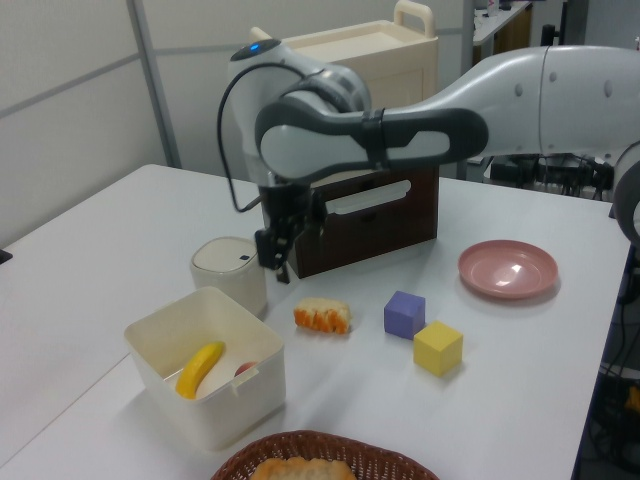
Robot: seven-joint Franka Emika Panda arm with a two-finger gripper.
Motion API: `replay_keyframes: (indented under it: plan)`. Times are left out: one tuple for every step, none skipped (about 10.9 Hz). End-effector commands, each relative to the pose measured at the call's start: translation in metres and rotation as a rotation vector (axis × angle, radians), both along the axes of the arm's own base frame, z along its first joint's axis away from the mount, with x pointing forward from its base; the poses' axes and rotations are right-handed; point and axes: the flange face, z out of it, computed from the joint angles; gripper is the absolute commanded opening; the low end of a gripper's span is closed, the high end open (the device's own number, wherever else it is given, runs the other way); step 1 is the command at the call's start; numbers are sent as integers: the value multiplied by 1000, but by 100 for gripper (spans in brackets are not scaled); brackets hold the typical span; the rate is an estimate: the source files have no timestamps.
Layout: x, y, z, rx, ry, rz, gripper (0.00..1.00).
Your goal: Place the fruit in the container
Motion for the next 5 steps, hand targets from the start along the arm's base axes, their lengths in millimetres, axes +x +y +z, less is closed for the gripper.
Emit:
replay_keyframes:
  plan:
    - [-15, -63, 17, -18, 39, 15, 100]
    - [-15, -89, 20, -11, 30, 3, 100]
    - [-15, -101, 21, -14, 27, -1, 100]
    - [-17, -104, 27, -13, 15, -9, 100]
    - [-17, -108, 27, -18, 16, -12, 100]
